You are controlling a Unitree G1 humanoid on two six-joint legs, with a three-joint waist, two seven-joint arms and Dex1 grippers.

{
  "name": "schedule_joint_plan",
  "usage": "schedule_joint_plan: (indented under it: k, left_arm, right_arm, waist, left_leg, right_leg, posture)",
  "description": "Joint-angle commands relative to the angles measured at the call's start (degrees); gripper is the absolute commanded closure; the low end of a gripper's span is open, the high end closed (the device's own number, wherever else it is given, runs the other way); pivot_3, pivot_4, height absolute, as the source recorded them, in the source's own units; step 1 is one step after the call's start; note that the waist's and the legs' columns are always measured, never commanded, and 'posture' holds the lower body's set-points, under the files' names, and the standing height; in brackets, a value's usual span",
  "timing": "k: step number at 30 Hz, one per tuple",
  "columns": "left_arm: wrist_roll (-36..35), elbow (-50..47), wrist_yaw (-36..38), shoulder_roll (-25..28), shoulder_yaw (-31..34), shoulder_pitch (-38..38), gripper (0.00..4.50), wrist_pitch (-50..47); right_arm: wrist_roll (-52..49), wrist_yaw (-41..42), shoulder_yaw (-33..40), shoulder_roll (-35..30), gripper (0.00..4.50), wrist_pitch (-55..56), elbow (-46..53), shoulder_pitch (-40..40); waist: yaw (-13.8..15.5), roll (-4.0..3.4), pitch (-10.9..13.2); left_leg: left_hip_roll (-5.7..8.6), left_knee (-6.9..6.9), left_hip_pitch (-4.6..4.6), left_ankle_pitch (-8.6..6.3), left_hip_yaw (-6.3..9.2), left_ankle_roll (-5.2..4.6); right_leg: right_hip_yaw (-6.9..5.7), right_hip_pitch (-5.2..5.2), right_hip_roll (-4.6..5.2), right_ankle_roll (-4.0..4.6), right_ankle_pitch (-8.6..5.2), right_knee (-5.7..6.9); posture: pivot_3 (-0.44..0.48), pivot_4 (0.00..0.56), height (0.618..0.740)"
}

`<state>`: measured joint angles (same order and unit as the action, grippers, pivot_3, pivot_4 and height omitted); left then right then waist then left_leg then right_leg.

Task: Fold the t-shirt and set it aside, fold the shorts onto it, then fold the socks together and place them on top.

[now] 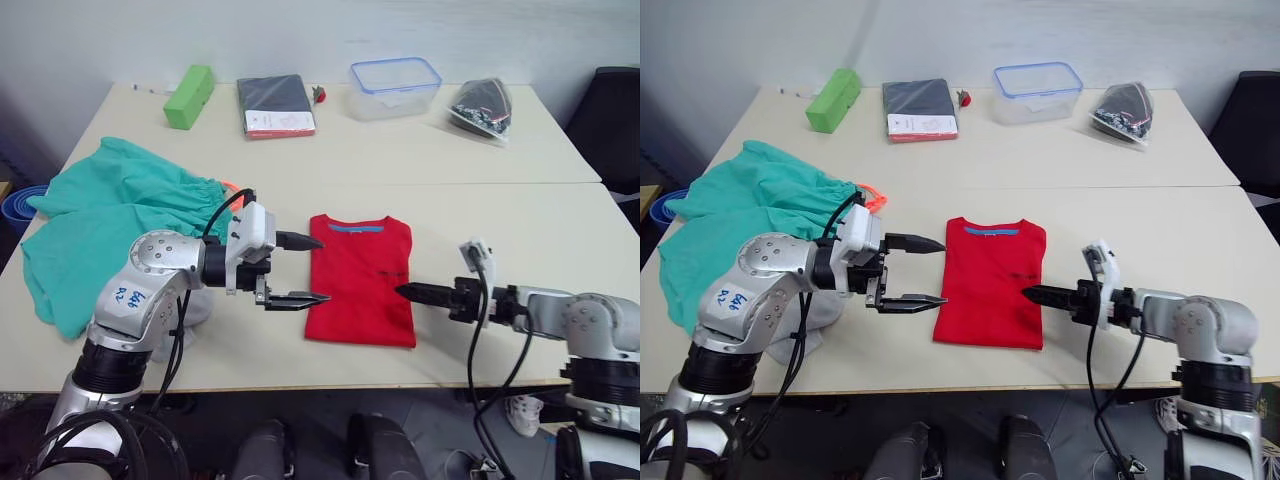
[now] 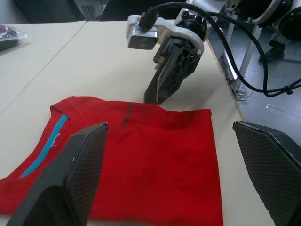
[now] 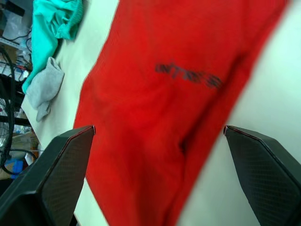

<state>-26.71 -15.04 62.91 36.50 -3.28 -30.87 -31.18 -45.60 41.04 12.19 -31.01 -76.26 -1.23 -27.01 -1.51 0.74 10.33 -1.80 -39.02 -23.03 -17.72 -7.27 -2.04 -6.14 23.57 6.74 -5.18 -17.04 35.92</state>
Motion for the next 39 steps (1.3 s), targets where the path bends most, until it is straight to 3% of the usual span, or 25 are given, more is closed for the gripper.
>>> schedule_joint_plan:
  k: [1,10,15,19,24,31,39]
  left_arm:
    - [-2.5,-1.3,-0.1,1.2,2.7,-0.5,0.05,-0.7]
    - [-4.3,-4.8,-2.2,3.7,7.2,3.3,0.05,-1.0]
    - [-4.2,-6.9,-3.8,5.1,7.6,5.4,0.0,-1.8]
    - [-4.4,-7.2,-5.3,5.1,7.6,5.3,0.0,-2.0]
    - [-4.3,-7.5,-6.0,5.0,7.1,5.4,0.0,-1.6]
    - [-3.4,-6.2,-5.7,4.3,5.9,5.1,0.0,0.3]
    - [-2.9,-4.1,-4.6,2.7,3.3,2.9,0.0,2.9]
  right_arm:
    - [2.4,1.2,-7.5,3.8,0.0,1.9,-4.6,-1.5]
    - [5.2,2.2,-7.9,6.5,0.0,5.0,-14.5,-6.9]
    - [6.3,3.6,-9.1,5.7,1.47,6.3,-14.9,-7.6]
    - [7.0,5.0,-9.1,4.2,2.94,6.9,-15.1,-8.6]
    - [8.3,7.4,-9.3,-0.5,4.48,8.3,-14.4,-9.0]
    - [10.2,11.7,-5.1,-13.7,4.48,11.8,-17.5,-7.7]
    - [22.0,22.9,-7.9,-30.2,4.48,31.5,-32.9,-5.1]
  waist:
    - [-0.5,0.02,0.0]
    - [-1.5,0.09,-0.1]
    - [-1.3,0.11,-0.1]
    - [-1.3,0.11,-0.1]
    - [-0.7,0.14,-0.1]
    - [1.7,-0.01,0.0]
    - [1.4,-0.07,0.0]
  left_leg:
    - [-0.04,0.01,0.03,-0.01,-0.01,0.04]
    - [-0.23,0.37,0.6,0.06,-0.27,0.3]
    - [-0.16,0.75,0.72,0.1,-0.32,0.37]
    - [-0.16,0.9,0.72,0.12,-0.33,0.43]
    - [-0.09,0.88,0.73,0.14,-0.34,0.4]
    - [0.19,0.88,0.58,0.1,-0.24,0.23]
    - [0.1,0.89,0.57,0.03,-0.52,0.13]
  right_leg:
    - [0.02,0.0,-0.02,0.0,0.0,0.0]
    - [0.23,-0.2,-0.14,0.17,-0.09,0.12]
    - [0.28,-0.19,-0.08,0.19,-0.1,0.04]
    - [0.26,-0.11,-0.09,0.27,-0.14,0.06]
    - [0.27,-0.15,-0.05,0.27,-0.15,0.02]
    - [0.13,-0.06,0.33,0.25,-0.13,-0.03]
    - [0.14,-0.06,-0.02,0.21,-0.11,-0.29]
  posture:
    - [0.0,0.15,0.74]
    - [0.0,0.15,0.74]
    - [0.0,0.15,0.74]
    - [0.0,0.15,0.74]
    - [0.0,0.15,0.74]
    - [0.0,0.15,0.74]
    - [0.0,0.15,0.74]
